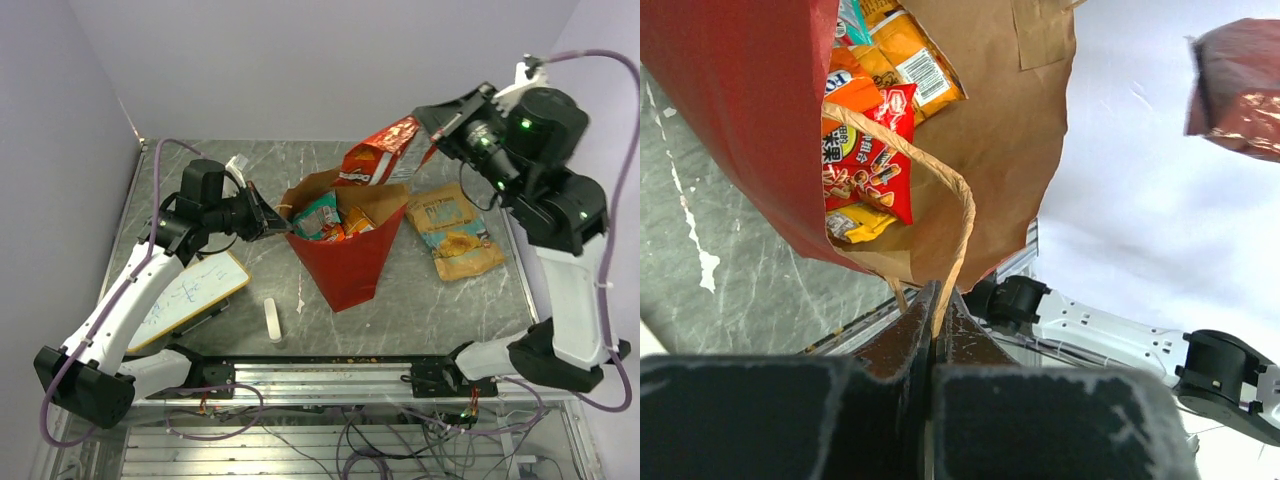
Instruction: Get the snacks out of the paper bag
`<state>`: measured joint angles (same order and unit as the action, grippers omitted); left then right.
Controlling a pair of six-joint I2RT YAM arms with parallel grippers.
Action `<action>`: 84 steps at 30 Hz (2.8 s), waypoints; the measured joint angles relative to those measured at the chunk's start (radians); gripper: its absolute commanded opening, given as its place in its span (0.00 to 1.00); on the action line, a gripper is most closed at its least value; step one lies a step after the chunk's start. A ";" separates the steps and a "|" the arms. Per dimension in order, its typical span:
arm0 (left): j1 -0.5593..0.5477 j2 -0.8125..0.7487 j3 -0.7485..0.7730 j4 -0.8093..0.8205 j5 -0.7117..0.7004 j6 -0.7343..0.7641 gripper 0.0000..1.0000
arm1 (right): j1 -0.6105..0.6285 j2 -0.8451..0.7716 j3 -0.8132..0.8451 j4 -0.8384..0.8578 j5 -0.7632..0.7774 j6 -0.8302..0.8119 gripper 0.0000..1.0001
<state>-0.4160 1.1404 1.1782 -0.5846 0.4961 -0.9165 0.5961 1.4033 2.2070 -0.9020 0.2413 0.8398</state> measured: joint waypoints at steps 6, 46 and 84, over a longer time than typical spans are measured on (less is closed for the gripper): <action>0.000 0.000 0.009 -0.041 -0.003 0.040 0.07 | 0.000 -0.124 -0.020 -0.036 0.135 -0.039 0.00; 0.000 0.045 0.097 -0.175 -0.067 0.176 0.07 | -0.560 0.298 -0.457 0.182 0.002 -0.184 0.00; 0.000 0.032 0.084 -0.193 -0.076 0.173 0.07 | -0.934 0.058 -1.395 0.515 -0.157 -0.200 0.64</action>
<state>-0.4160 1.1728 1.2617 -0.7776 0.4198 -0.7433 -0.3378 1.4609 0.8116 -0.3866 0.0845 0.6403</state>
